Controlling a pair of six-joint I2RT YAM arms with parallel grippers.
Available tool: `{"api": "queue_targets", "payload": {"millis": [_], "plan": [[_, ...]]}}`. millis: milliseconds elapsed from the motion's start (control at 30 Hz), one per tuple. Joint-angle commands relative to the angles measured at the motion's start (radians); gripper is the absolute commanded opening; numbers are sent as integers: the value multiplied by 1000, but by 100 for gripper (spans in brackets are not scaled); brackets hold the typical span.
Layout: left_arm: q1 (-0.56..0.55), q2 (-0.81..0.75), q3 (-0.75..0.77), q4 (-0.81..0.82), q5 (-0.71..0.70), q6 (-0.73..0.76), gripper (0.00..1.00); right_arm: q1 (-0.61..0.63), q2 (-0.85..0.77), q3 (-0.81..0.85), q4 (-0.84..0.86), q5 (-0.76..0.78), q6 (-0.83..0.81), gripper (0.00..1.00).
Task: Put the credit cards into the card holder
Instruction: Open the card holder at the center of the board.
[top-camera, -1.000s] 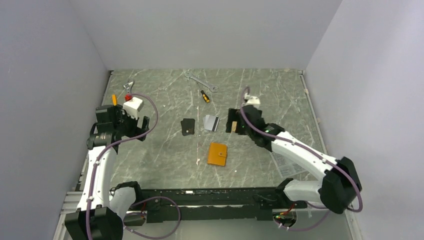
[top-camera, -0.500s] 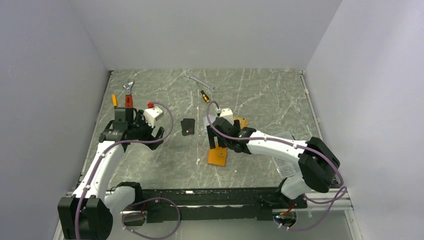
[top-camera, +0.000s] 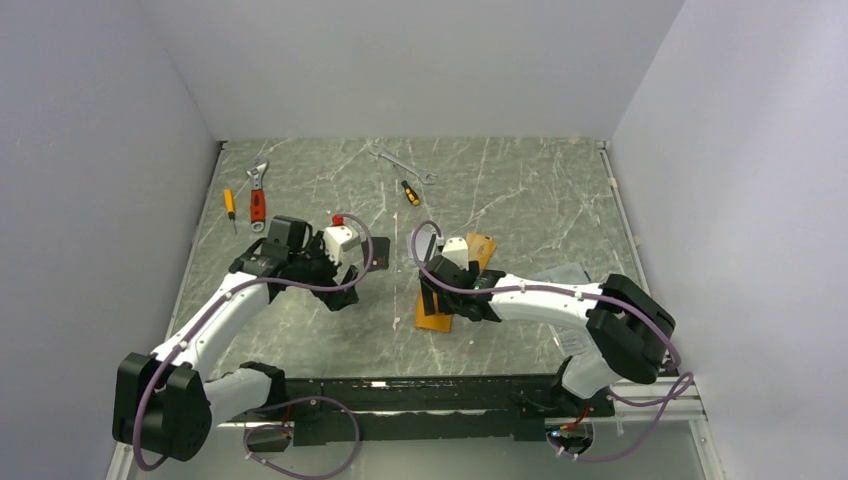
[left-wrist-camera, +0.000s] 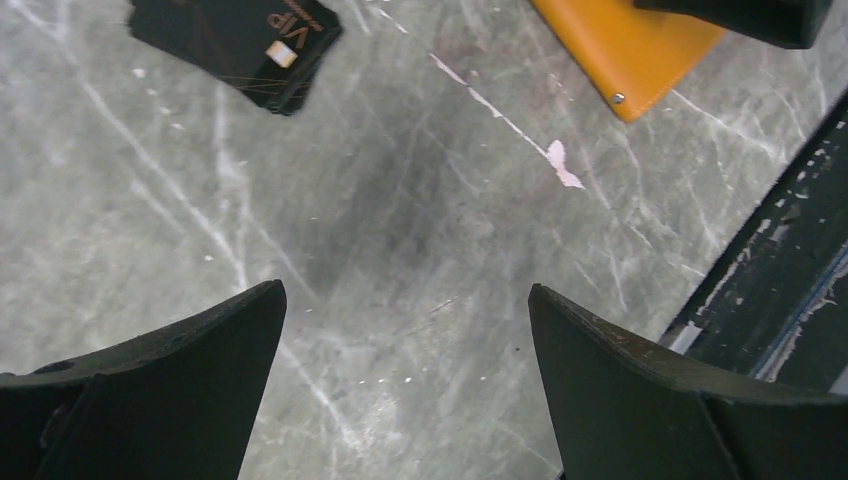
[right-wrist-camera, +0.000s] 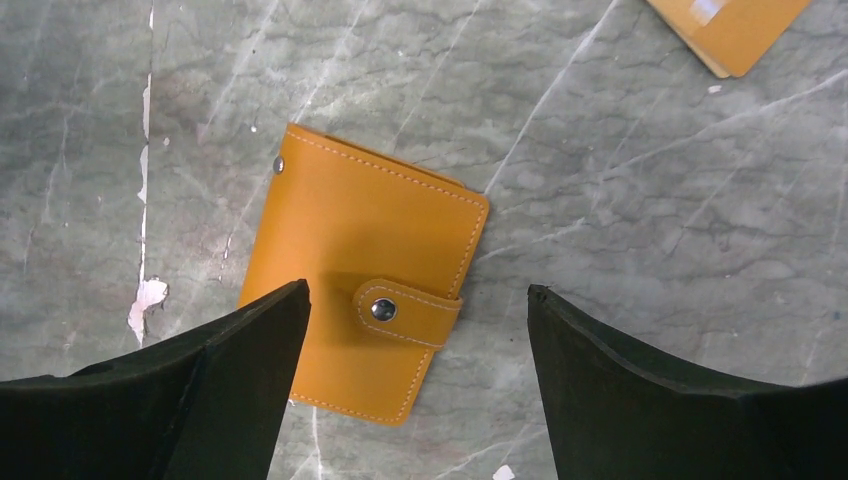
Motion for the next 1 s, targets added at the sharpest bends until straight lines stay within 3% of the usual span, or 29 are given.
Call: {"api": "queue_targets", "payload": {"millis": [0,300,633,967], "plan": [[-62,16,31,17,19,-71,99,19,25,5,16,39,51,81],[-183,52,33,86,-26,-113,99,24,43,-32,94,-32,83,70],[-258,189,60,215,2,-237,99,24,72,-80,111,-22,128,32],[-280,389,73,384,113,-399,99,24,-22,-240,254,-63,155,13]]}}
